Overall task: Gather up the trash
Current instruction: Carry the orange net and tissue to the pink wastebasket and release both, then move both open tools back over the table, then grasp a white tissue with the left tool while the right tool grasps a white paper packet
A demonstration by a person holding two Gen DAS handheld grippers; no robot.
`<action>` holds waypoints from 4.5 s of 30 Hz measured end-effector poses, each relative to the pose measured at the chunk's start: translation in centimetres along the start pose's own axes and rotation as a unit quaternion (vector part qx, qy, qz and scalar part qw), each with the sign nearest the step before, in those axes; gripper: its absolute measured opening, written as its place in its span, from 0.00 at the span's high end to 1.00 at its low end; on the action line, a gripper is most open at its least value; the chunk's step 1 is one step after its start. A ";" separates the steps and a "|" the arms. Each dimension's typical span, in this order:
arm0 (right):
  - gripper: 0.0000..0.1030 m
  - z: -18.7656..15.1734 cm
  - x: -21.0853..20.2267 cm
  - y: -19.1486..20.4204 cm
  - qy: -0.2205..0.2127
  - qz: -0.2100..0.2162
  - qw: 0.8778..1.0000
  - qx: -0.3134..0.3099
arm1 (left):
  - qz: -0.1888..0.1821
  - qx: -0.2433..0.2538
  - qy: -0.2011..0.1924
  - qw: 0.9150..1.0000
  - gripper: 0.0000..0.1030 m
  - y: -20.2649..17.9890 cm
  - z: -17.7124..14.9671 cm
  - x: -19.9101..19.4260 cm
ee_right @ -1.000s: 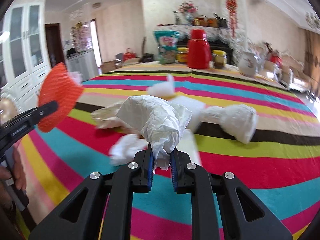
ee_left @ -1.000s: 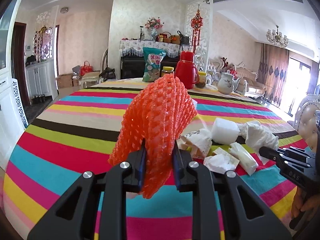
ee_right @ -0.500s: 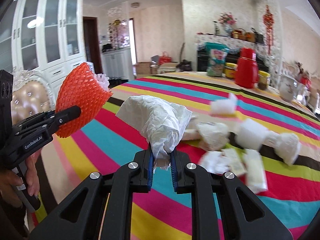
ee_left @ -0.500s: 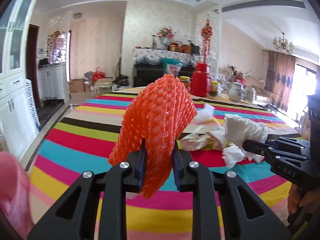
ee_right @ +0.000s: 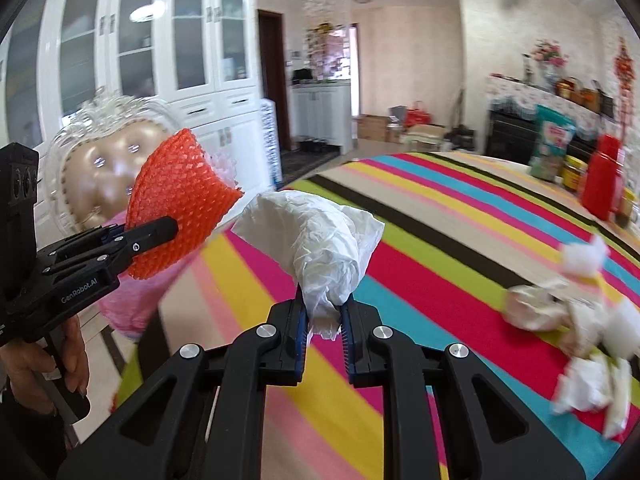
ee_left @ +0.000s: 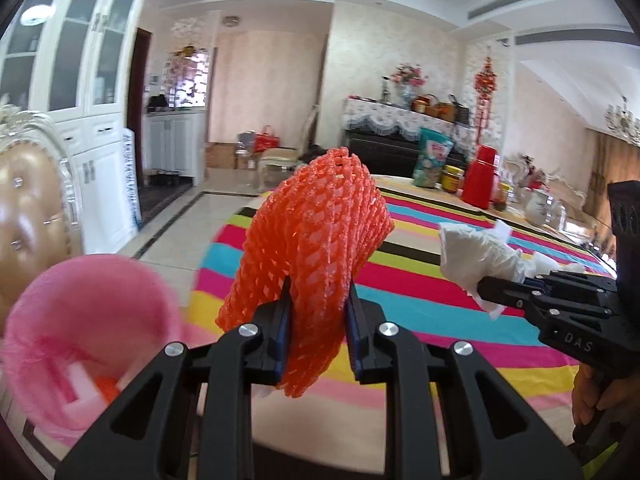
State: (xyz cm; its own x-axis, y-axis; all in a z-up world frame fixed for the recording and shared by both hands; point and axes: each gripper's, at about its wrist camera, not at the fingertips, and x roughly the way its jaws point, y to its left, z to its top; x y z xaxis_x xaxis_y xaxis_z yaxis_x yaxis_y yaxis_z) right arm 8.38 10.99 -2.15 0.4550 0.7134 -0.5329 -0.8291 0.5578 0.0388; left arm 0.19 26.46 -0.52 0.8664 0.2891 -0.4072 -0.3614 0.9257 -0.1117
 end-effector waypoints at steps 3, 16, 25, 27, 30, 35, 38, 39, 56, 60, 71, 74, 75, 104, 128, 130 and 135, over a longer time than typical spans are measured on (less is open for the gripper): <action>0.84 0.7 1.8 2.8 0.008 0.032 0.999 -0.015 | 0.031 -0.016 -0.005 0.999 0.77 3.7 -0.2 -1.7; 0.84 2.9 9.3 14.2 0.047 0.144 0.985 -0.078 | 0.161 -0.083 0.031 0.983 0.75 19.1 -0.8 -3.9; 0.77 4.0 13.3 18.6 0.071 0.200 0.974 -0.081 | 0.169 -0.116 0.044 0.978 0.57 22.3 -2.3 -2.8; 0.59 4.1 13.5 18.8 0.073 0.205 0.973 -0.081 | 0.173 -0.119 0.039 0.977 0.45 22.4 -2.5 -3.1; 0.47 4.2 12.7 18.4 0.055 0.191 0.976 -0.084 | 0.176 -0.114 0.035 0.977 0.45 21.7 -2.6 -3.5; 0.47 4.2 10.7 15.6 0.043 0.176 0.981 -0.068 | 0.181 -0.109 0.027 0.977 0.38 20.4 -2.1 -3.7; 0.47 3.7 8.5 12.8 0.027 0.156 0.986 -0.058 | 0.173 -0.107 0.013 0.979 0.23 18.5 -1.2 -4.1; 0.47 3.4 7.6 11.5 0.021 0.144 0.988 -0.056 | 0.170 -0.105 0.009 0.980 0.15 17.7 -0.9 -4.1; 0.42 -6.1 -9.7 -19.1 -0.018 -0.200 0.967 0.155 | -0.126 0.042 0.038 0.990 0.05 -16.3 4.1 8.0; 0.42 -8.9 -11.7 -24.7 0.007 -0.256 0.945 0.202 | -0.167 0.052 0.058 0.983 0.05 -22.7 3.0 10.5; 0.51 -12.3 -8.7 -28.2 0.115 -0.254 0.936 0.216 | -0.168 0.108 0.107 0.974 0.05 -31.4 -0.3 15.2; 0.53 -12.2 -7.1 -28.9 0.140 -0.255 0.933 0.214 | -0.159 0.106 0.112 0.975 0.06 -31.4 0.0 15.9; 0.53 -12.5 -6.7 -29.2 0.144 -0.251 0.932 0.216 | -0.160 0.109 0.118 0.974 0.06 -31.5 0.0 16.2; 0.72 -13.8 -11.4 -31.7 0.051 -0.244 0.924 0.290 | -0.223 0.136 0.188 0.947 0.86 -34.8 -2.8 19.5; 0.72 -12.5 -11.6 -29.7 0.028 -0.261 0.933 0.246 | -0.191 0.121 0.121 0.967 0.86 -33.2 -1.1 18.8; 0.72 -12.3 -11.5 -29.4 0.025 -0.251 0.937 0.243 | -0.186 0.124 0.114 0.968 0.86 -33.1 -0.9 18.6; 0.72 -11.0 -11.7 -27.7 0.012 -0.240 0.947 0.211 | -0.190 0.121 0.096 0.970 0.86 -32.9 0.4 17.6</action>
State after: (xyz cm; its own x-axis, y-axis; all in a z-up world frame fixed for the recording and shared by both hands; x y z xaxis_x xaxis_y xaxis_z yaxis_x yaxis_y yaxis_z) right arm 22.45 -17.41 -6.26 0.7348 0.3273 -0.5940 -0.3223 0.9392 0.1188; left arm 27.43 1.17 -3.67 0.8327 -0.1129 -0.5421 0.0822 0.9933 -0.0806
